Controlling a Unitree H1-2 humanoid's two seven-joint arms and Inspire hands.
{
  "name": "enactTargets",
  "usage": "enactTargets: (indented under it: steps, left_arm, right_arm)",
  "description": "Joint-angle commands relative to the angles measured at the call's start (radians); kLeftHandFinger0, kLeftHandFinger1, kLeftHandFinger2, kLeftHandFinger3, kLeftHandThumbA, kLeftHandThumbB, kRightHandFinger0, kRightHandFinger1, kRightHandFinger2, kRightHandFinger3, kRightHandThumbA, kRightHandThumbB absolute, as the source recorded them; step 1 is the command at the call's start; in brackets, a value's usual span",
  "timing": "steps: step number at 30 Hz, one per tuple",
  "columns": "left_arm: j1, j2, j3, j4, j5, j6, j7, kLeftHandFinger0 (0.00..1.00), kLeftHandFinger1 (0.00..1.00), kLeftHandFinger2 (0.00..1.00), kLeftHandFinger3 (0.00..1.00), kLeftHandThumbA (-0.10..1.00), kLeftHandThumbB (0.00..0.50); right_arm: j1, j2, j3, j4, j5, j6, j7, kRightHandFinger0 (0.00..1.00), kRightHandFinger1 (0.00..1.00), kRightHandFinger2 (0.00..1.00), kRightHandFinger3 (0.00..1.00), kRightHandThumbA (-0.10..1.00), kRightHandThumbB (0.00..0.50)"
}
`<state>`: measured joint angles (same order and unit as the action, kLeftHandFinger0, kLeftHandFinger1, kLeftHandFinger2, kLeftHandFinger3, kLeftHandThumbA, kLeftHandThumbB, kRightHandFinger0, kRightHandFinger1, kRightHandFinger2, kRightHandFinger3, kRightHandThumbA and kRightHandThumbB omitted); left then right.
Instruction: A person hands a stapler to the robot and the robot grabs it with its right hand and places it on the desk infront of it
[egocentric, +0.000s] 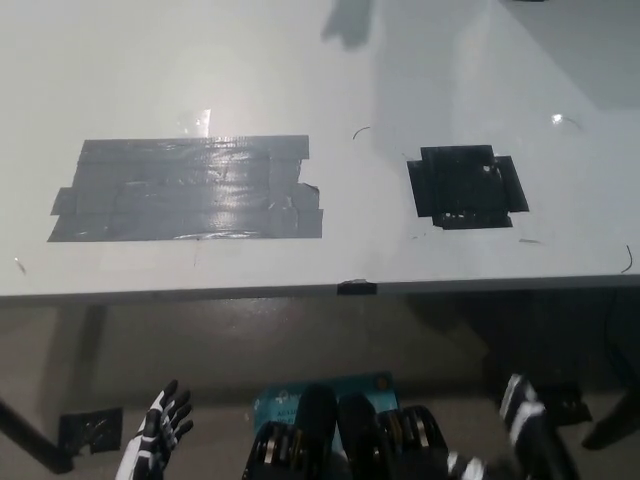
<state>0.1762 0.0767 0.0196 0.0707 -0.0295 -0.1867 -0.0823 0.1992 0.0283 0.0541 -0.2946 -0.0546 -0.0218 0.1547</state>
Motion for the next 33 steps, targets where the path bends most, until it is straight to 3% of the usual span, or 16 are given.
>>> enactTargets:
  steps: [1, 4, 7, 10, 14, 22, 30, 33]
  left_arm:
    - [-0.005, 0.008, 0.008, -0.028, -0.008, -0.027, 0.002, 1.0, 1.0, 1.0, 1.0, 1.0, 0.5]
    - [-0.001, 0.009, 0.007, -0.017, -0.005, -0.037, 0.002, 1.0, 1.0, 1.0, 1.0, 1.0, 0.5]
    - [-0.001, 0.013, 0.008, -0.017, 0.0, -0.038, 0.005, 1.0, 1.0, 1.0, 1.0, 1.0, 0.488]
    - [0.003, 0.012, 0.008, -0.025, 0.002, -0.032, 0.007, 1.0, 1.0, 1.0, 1.0, 1.0, 0.5]
    - [-0.002, 0.012, 0.008, -0.028, -0.004, -0.029, 0.003, 1.0, 1.0, 1.0, 1.0, 1.0, 0.5]
    - [-0.006, 0.015, 0.01, -0.033, -0.007, -0.021, 0.002, 1.0, 1.0, 1.0, 1.0, 1.0, 0.491]
    - [-0.012, 0.018, 0.011, -0.043, -0.005, -0.001, 0.003, 1.0, 1.0, 1.0, 1.0, 1.0, 0.488]
    - [-0.016, 0.019, 0.012, -0.045, -0.011, 0.004, 0.001, 1.0, 1.0, 1.0, 1.0, 1.0, 0.498]
  right_arm:
    - [-0.094, 0.023, -0.019, -0.13, -0.028, 0.061, -0.058, 1.0, 1.0, 1.0, 1.0, 1.0, 0.254]
    - [-0.187, 0.019, -0.028, -0.153, -0.056, 0.136, -0.069, 1.0, 1.0, 1.0, 1.0, 1.0, 0.304]
    - [-0.282, 0.014, -0.029, -0.131, -0.092, 0.21, -0.078, 1.0, 1.0, 1.0, 1.0, 1.0, 0.273]
    - [-0.385, 0.008, -0.027, -0.052, -0.121, 0.24, -0.092, 1.0, 1.0, 1.0, 1.0, 1.0, 0.305]
    - [-0.485, 0.01, -0.028, 0.035, -0.132, 0.283, -0.108, 1.0, 1.0, 1.0, 1.0, 1.0, 0.278]
    - [-0.624, 0.012, -0.025, 0.202, -0.135, 0.305, -0.126, 1.0, 1.0, 1.0, 1.0, 1.0, 0.311]
    - [-0.801, 0.008, -0.012, 0.471, -0.155, 0.325, -0.156, 1.0, 1.0, 1.0, 1.0, 1.0, 0.404]
    - [-0.846, 0.01, -0.015, 0.549, -0.146, 0.31, -0.163, 1.0, 1.0, 1.0, 1.0, 1.0, 0.413]
